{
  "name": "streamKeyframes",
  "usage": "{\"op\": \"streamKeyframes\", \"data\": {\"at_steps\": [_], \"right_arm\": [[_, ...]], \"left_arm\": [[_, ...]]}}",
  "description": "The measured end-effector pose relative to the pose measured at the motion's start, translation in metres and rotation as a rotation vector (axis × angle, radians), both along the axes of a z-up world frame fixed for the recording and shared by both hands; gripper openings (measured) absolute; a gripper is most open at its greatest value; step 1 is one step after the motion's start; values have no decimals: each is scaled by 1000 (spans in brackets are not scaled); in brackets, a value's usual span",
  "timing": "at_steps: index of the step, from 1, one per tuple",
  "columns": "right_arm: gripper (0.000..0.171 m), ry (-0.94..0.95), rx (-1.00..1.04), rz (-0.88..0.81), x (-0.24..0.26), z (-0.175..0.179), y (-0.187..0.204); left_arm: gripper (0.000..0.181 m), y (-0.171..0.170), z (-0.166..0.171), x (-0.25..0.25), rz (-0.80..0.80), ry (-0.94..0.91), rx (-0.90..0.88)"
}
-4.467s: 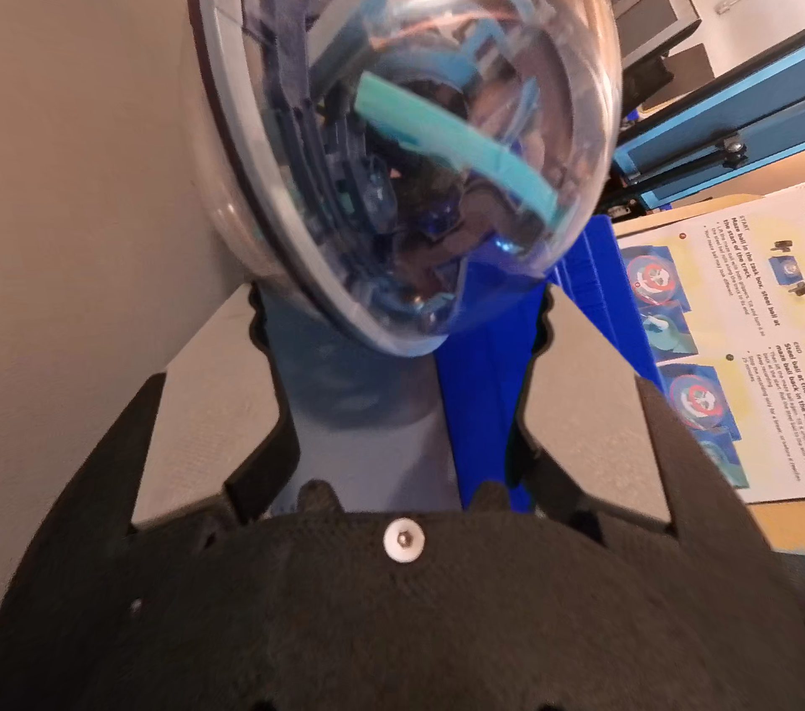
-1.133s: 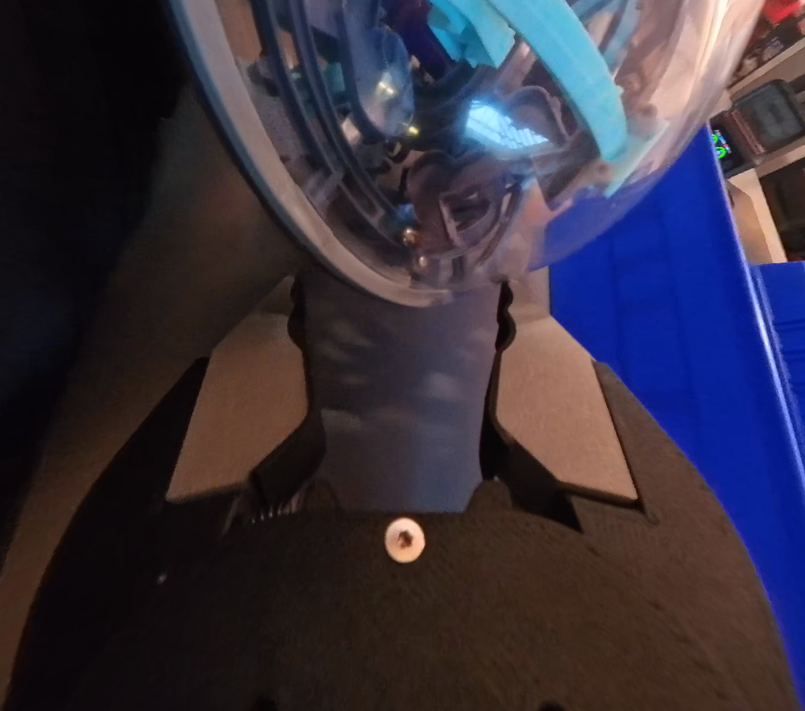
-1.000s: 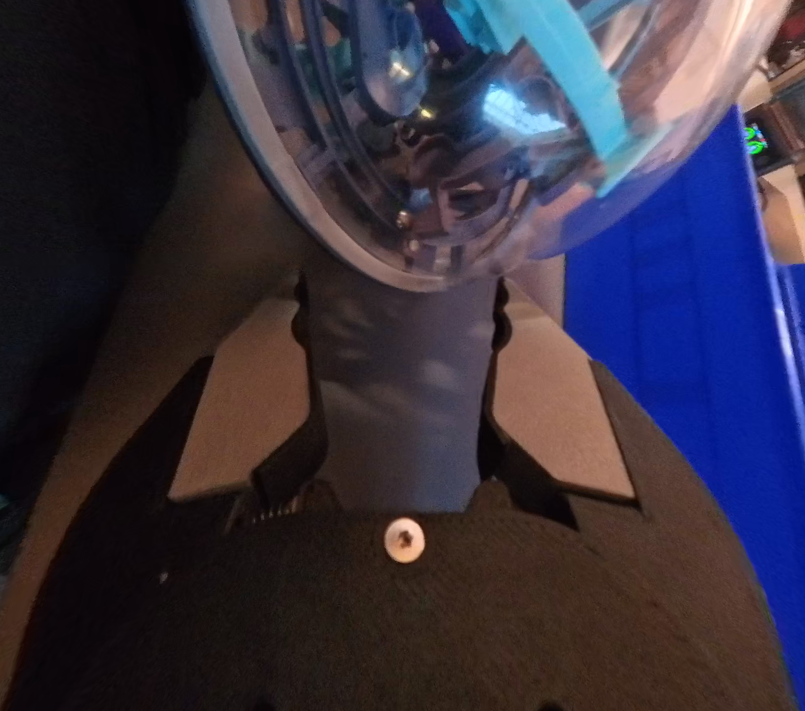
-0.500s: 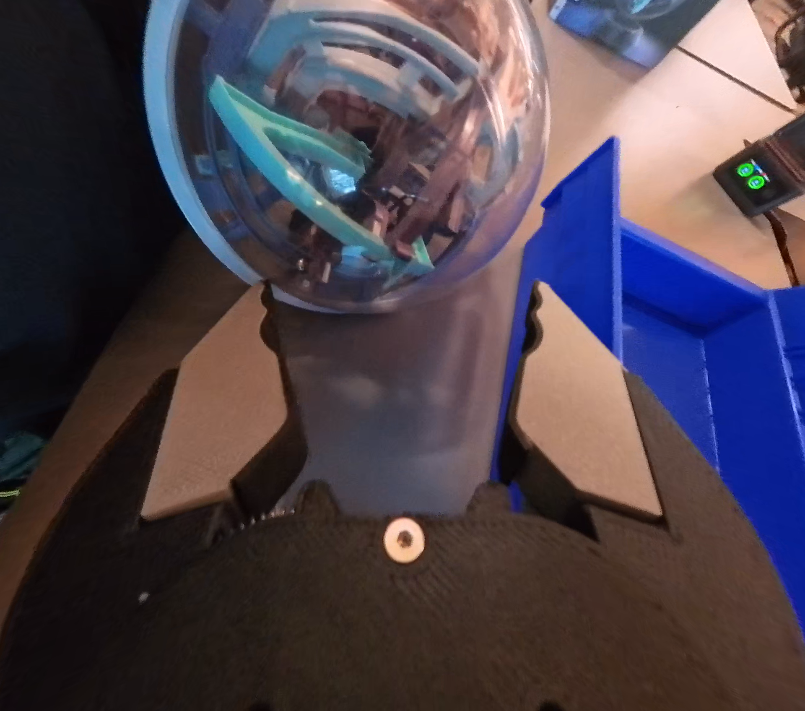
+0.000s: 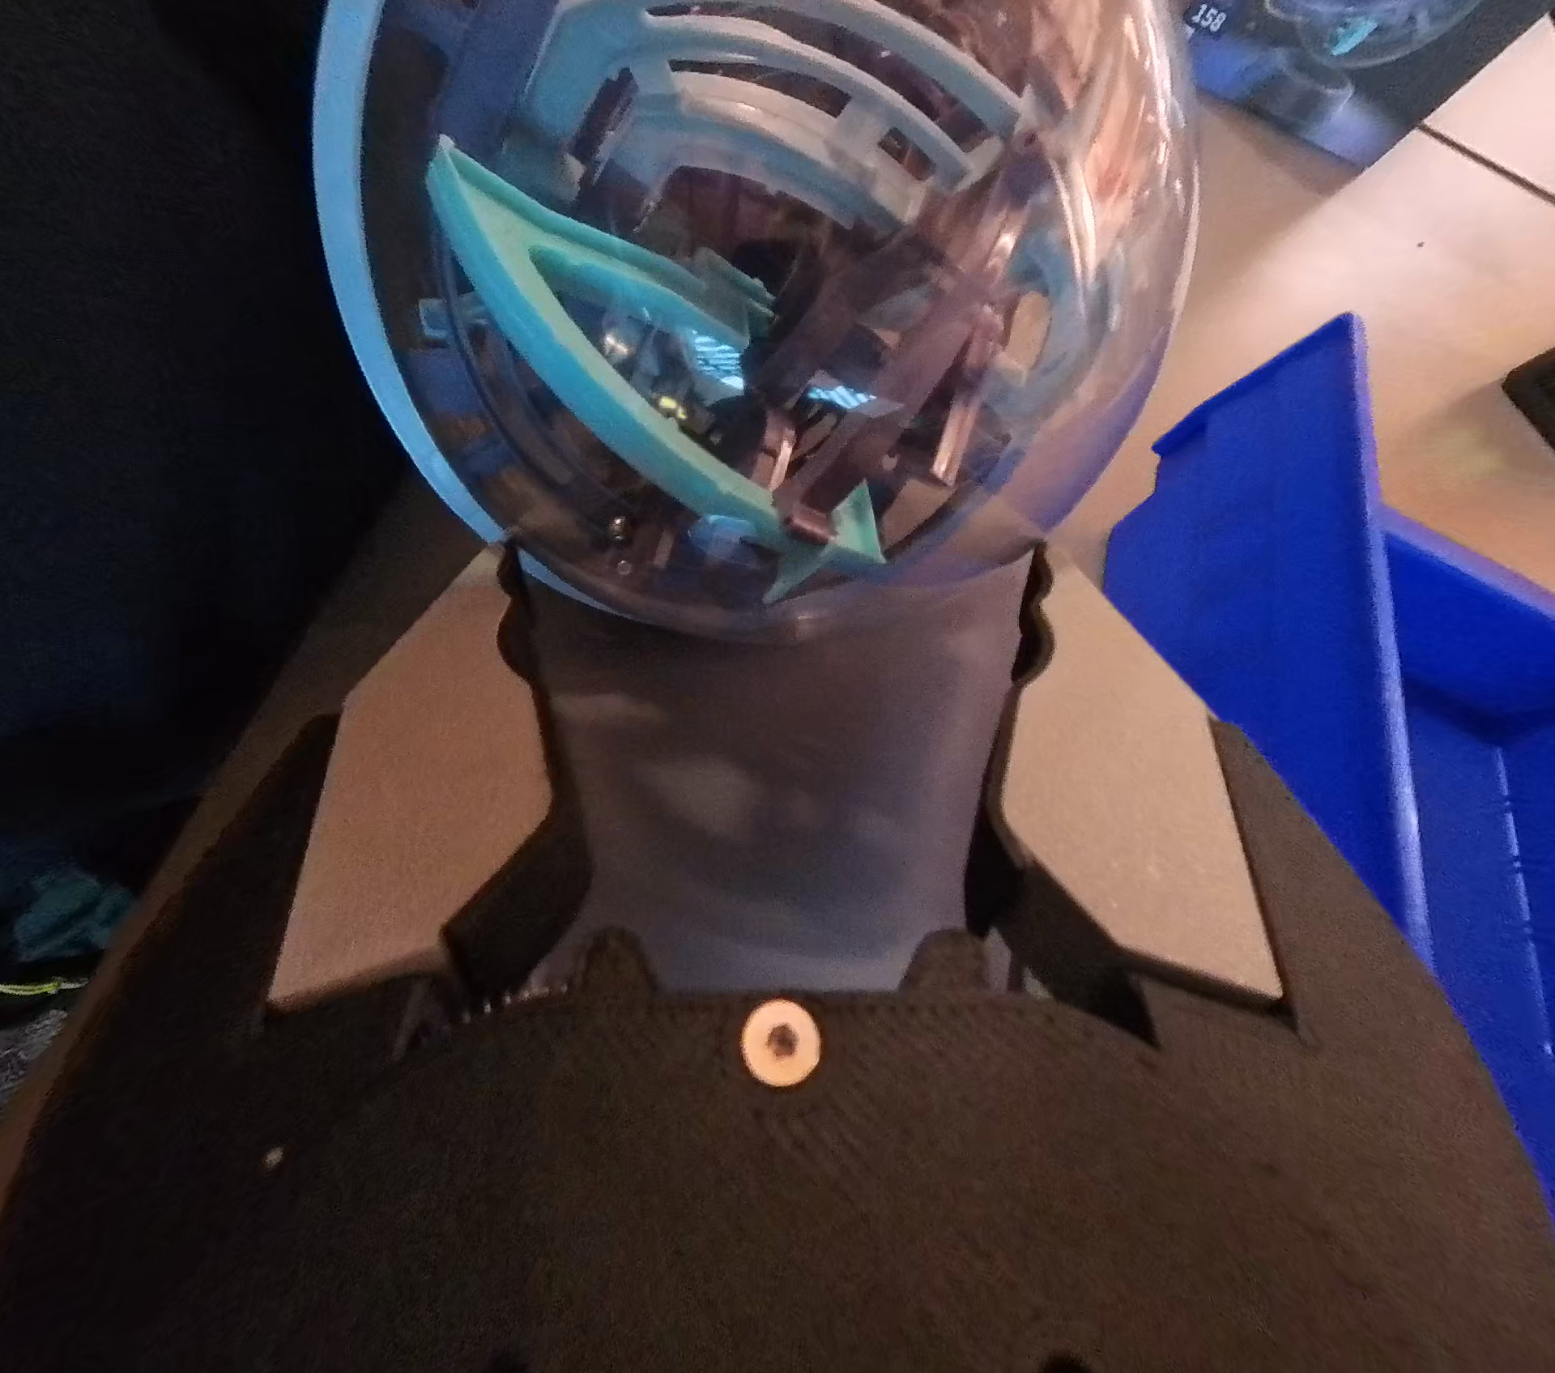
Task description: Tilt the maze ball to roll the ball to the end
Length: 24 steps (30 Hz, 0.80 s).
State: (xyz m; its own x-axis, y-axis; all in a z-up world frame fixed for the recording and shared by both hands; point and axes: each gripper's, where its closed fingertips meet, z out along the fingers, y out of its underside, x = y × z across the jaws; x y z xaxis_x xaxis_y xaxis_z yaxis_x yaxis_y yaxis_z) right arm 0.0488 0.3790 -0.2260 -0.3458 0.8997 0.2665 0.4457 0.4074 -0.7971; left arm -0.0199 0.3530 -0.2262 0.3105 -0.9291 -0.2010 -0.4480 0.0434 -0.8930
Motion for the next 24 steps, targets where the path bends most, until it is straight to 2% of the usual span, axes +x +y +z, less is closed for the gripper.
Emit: {"op": "streamKeyframes", "data": {"at_steps": [24], "right_arm": [[117,-76,-236,-174,-9,-16,13]], "left_arm": [[129,23,16,-2,-46,-186,-261]]}}
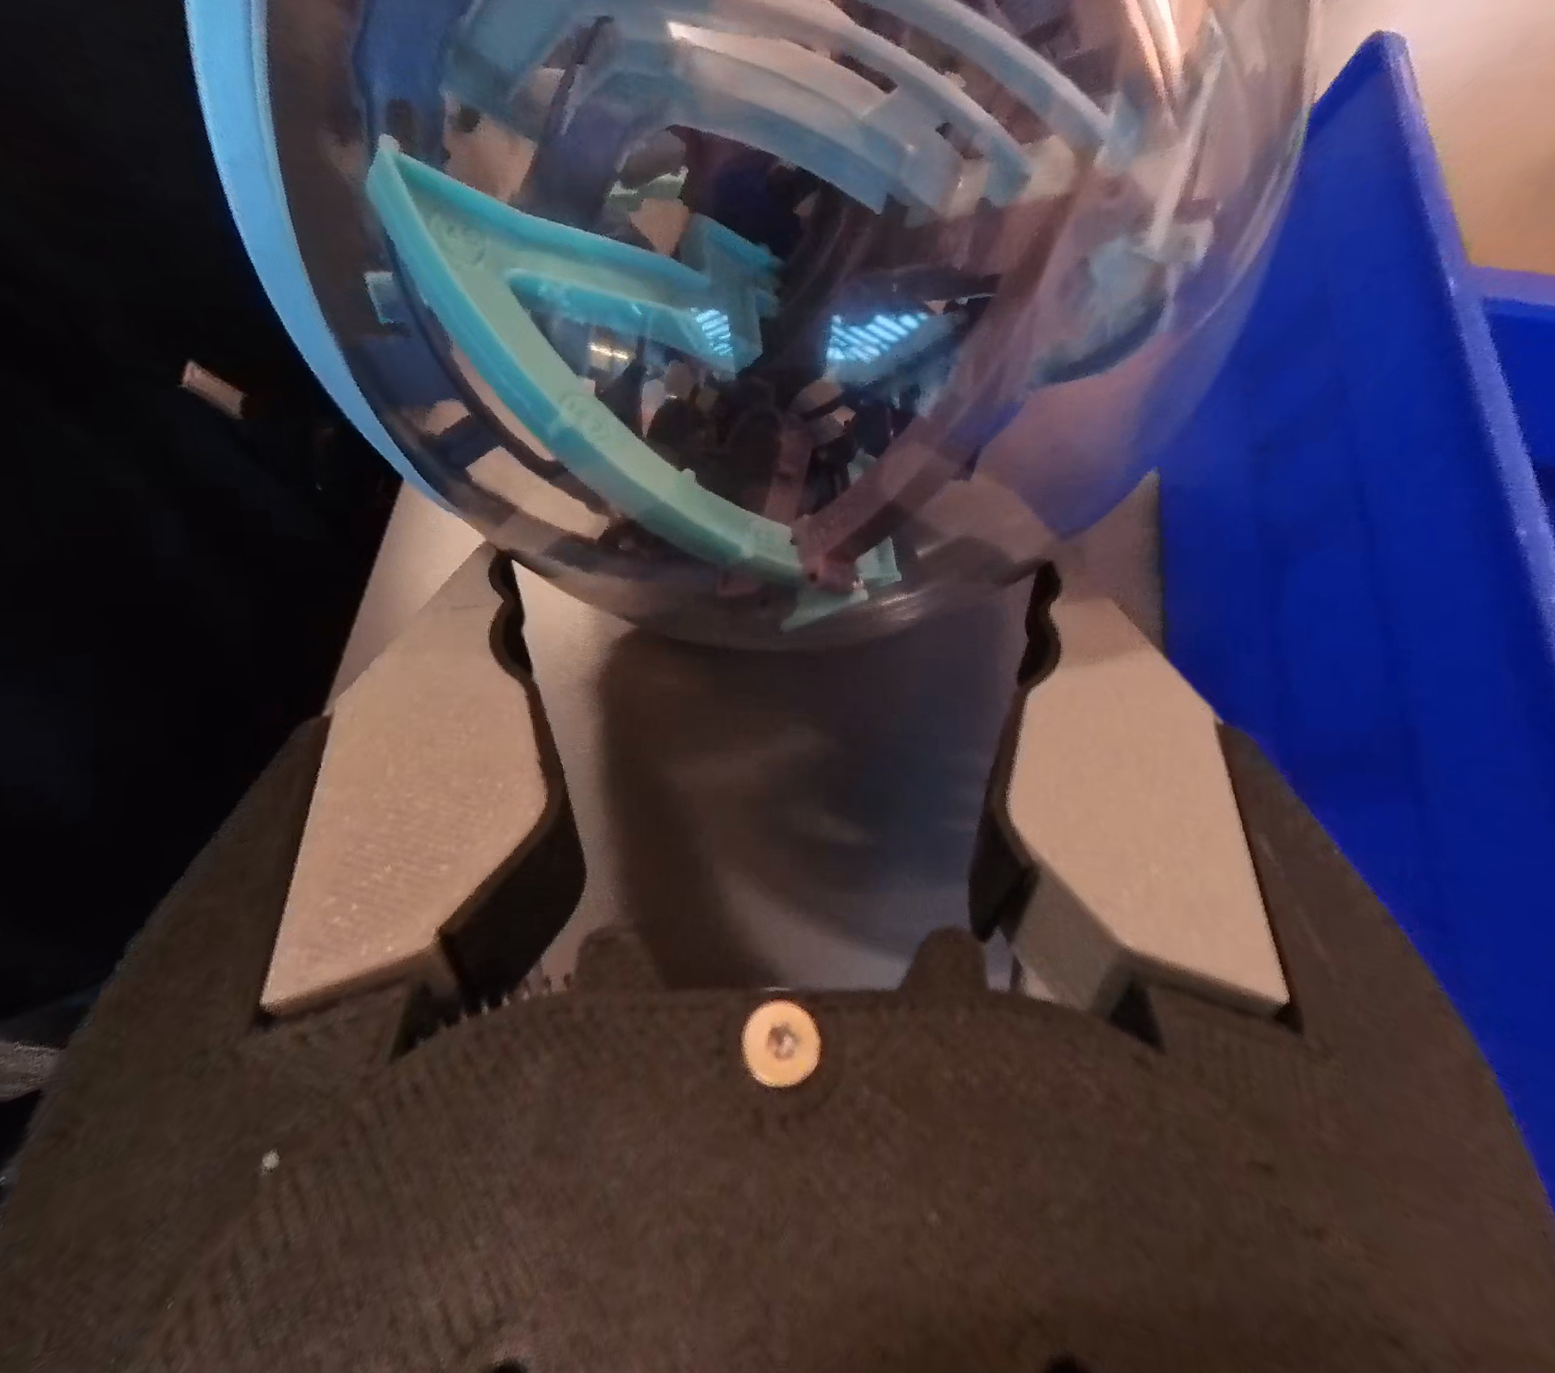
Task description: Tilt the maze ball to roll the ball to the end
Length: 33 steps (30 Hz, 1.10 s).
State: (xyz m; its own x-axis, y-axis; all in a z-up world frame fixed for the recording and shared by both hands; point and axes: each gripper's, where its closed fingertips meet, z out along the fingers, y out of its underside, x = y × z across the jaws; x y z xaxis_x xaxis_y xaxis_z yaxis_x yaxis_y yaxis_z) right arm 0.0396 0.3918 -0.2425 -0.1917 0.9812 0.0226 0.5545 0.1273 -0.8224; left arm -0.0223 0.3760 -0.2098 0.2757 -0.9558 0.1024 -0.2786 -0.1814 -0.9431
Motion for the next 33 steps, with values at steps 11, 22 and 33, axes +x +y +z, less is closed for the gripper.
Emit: {"op": "streamKeyframes", "data": {"at_steps": [11,22,33], "right_arm": [[116,39,-171,-24,-2,11,-5],[112,41,74,40,-4,38,17],[118,59,61,26,-16,38,17]], "left_arm": [[126,1,7,-11,78,13,102],[113,9,14,-26,45,-73,45],[114,10,18,-31,69,-112,93]]}}
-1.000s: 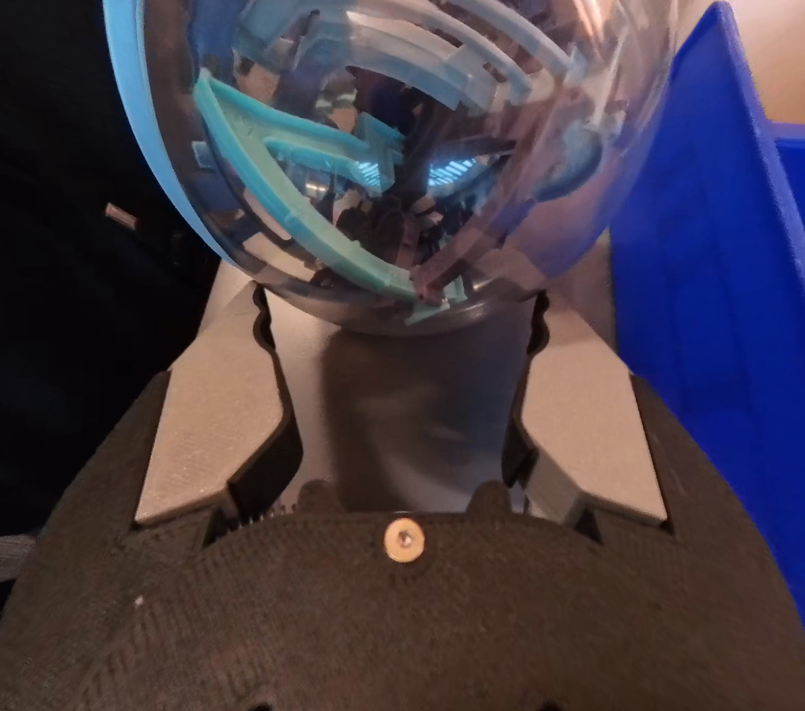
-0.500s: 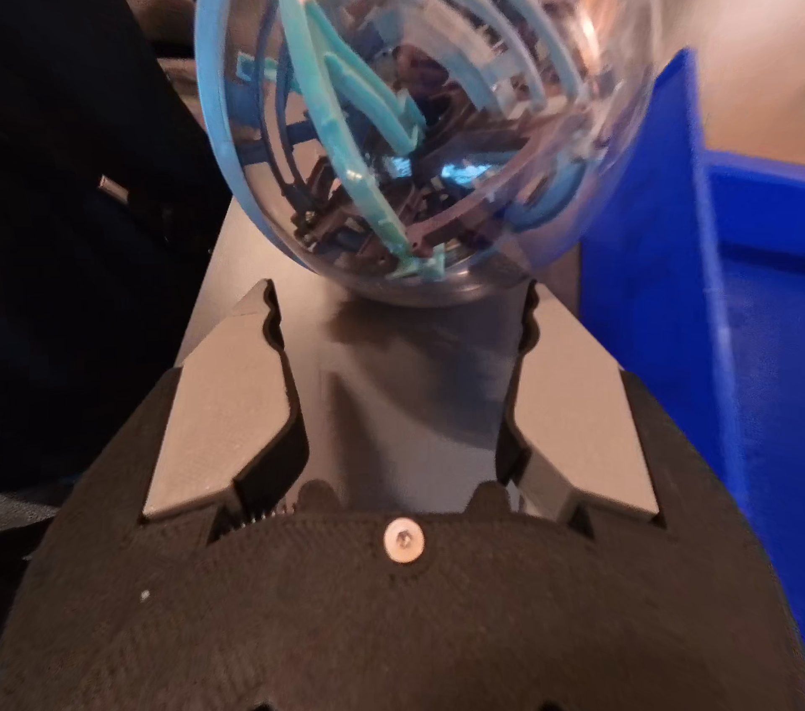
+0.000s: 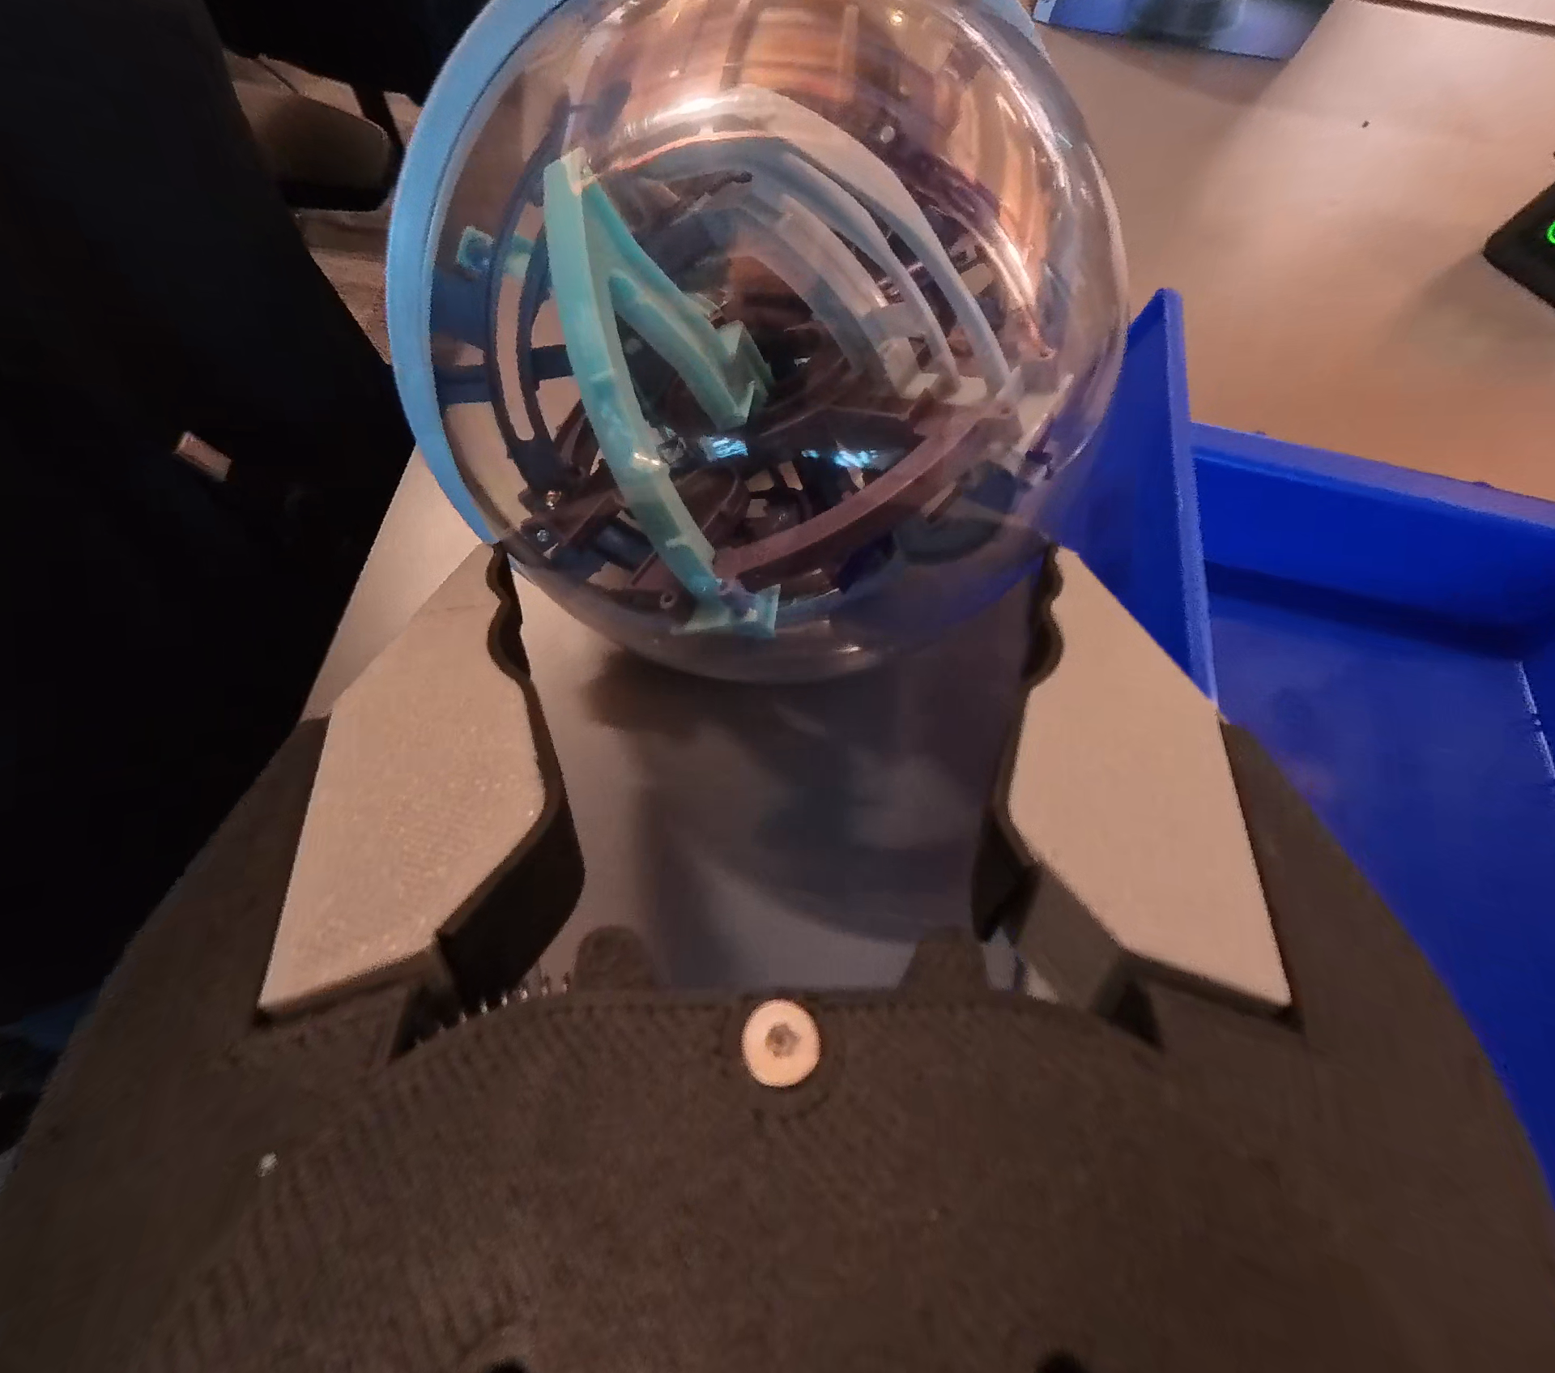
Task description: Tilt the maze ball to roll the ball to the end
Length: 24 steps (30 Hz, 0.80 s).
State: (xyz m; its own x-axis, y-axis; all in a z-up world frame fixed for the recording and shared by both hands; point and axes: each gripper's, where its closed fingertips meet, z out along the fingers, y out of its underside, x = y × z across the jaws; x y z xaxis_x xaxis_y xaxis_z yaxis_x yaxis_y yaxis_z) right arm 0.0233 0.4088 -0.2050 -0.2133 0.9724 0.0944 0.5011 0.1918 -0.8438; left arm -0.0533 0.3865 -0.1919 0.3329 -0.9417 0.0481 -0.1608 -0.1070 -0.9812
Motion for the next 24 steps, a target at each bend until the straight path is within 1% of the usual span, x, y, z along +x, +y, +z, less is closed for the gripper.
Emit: {"op": "streamKeyframes", "data": {"at_steps": [7,10,13,16,17,18,20,24], "right_arm": [[117,9,-24,-46,5,-2,-2],[113,-2,-34,-58,7,-3,-3],[111,2,-38,-66,7,-4,-5],[110,3,-32,-75,7,-6,-2],[110,1,-28,-81,7,-8,0],[110,-1,-29,-87,7,-9,2],[111,0,-43,-100,8,-10,3],[113,-6,-38,-126,15,-12,2]], "left_arm": [[115,-1,-3,4,14,56,31],[109,-5,-8,-1,9,139,38],[118,-9,-17,1,27,238,81],[136,-2,-34,8,89,369,154],[134,4,-36,9,129,382,173],[128,10,-35,10,162,367,185],[128,12,-34,14,153,317,153],[129,12,-30,23,140,295,159]]}}
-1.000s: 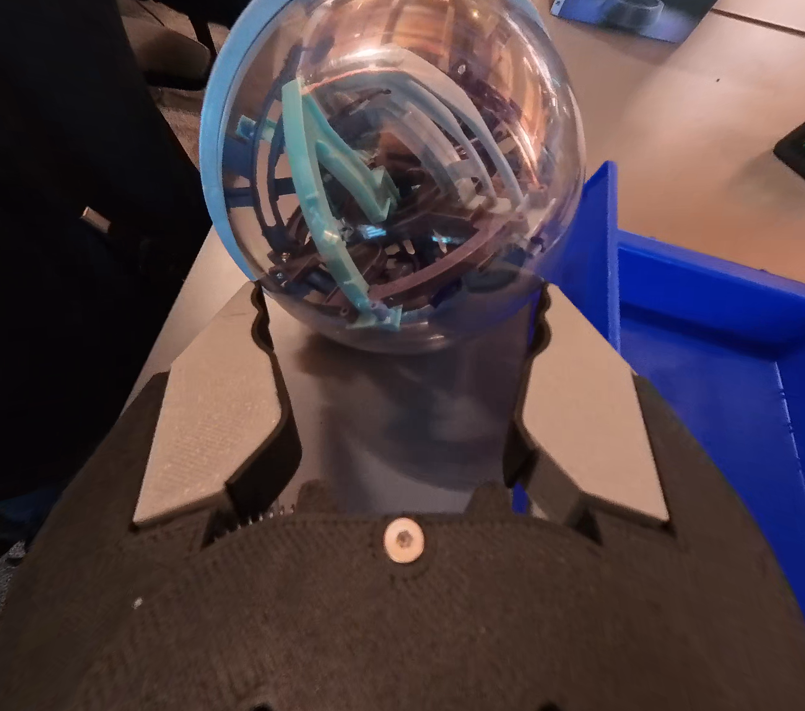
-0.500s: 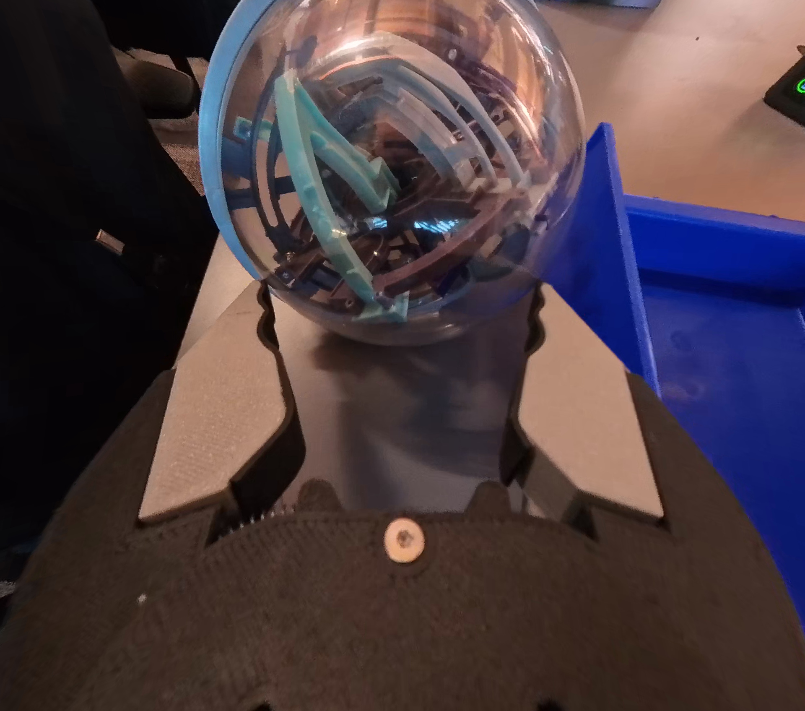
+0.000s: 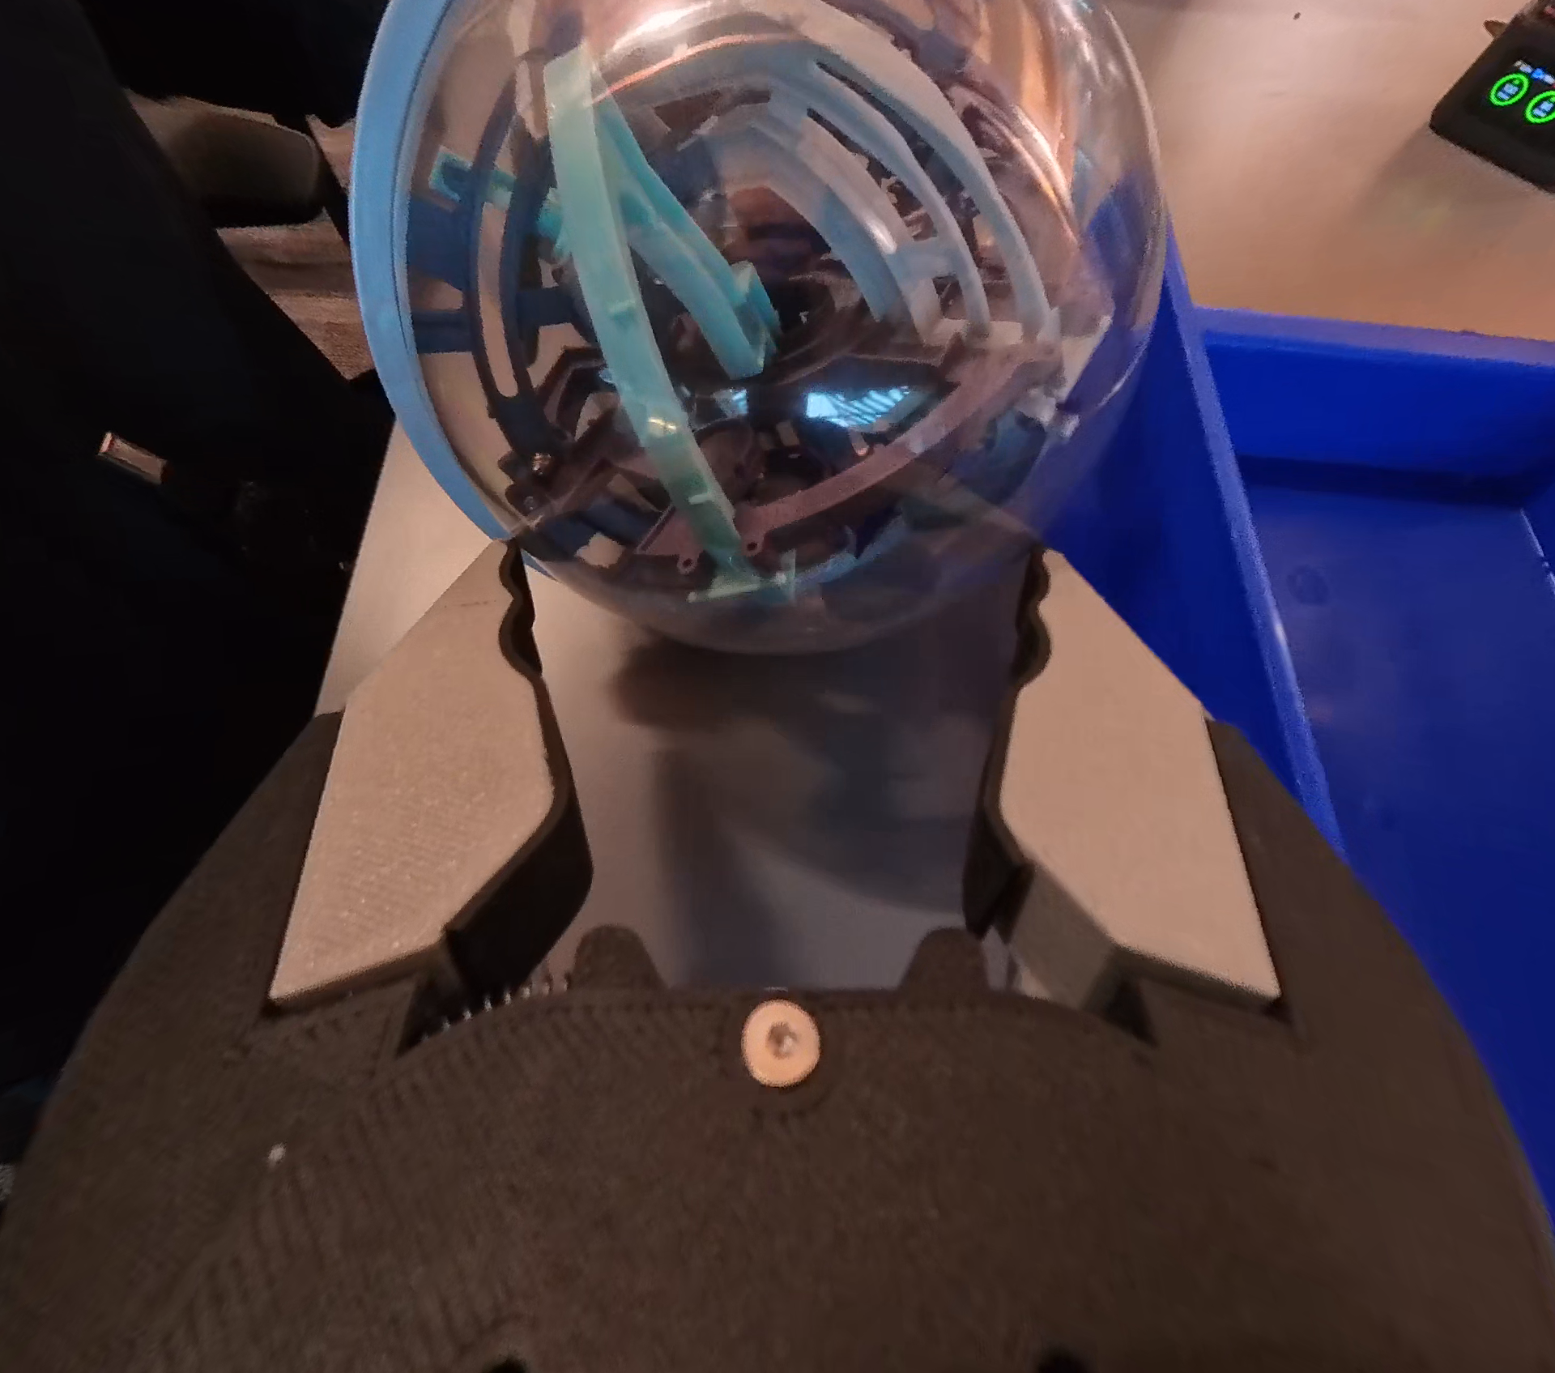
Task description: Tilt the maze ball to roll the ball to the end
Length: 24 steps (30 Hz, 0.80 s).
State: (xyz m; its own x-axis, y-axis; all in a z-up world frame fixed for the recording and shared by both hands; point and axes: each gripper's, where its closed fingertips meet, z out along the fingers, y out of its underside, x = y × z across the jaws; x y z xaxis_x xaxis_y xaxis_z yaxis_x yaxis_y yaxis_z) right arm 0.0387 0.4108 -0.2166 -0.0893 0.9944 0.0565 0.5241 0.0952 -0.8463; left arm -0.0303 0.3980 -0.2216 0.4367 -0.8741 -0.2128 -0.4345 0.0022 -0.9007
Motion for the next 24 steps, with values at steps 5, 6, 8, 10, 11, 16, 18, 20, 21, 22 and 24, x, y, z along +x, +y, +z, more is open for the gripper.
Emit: {"op": "streamKeyframes", "data": {"at_steps": [5,6,8,10,11,16,18,20,21,22,24], "right_arm": [[113,3,8,-61,25,9,-3],[113,7,13,-79,33,14,-4],[113,3,30,-121,53,22,-5],[113,-17,50,-168,76,28,-7],[113,-29,57,-191,88,30,-7],[114,-81,57,-302,149,32,-12],[114,-83,35,-338,168,32,-13],[115,-88,26,-366,185,32,-13],[115,-94,31,-378,192,33,-12],[115,-103,37,-389,198,33,-11],[116,-116,44,-407,211,35,-9]], "left_arm": [[130,0,13,26,-57,-20,9],[130,1,16,34,-73,-25,12],[131,2,22,55,-107,-30,21],[131,4,25,78,-143,-30,30],[131,5,25,90,-161,-27,32],[133,7,27,150,-253,-10,29],[133,8,30,171,-288,-26,16],[133,9,31,188,-313,-36,13],[133,10,32,195,-322,-38,19],[133,12,33,202,-328,-38,22],[134,15,33,215,-337,-43,23]]}}
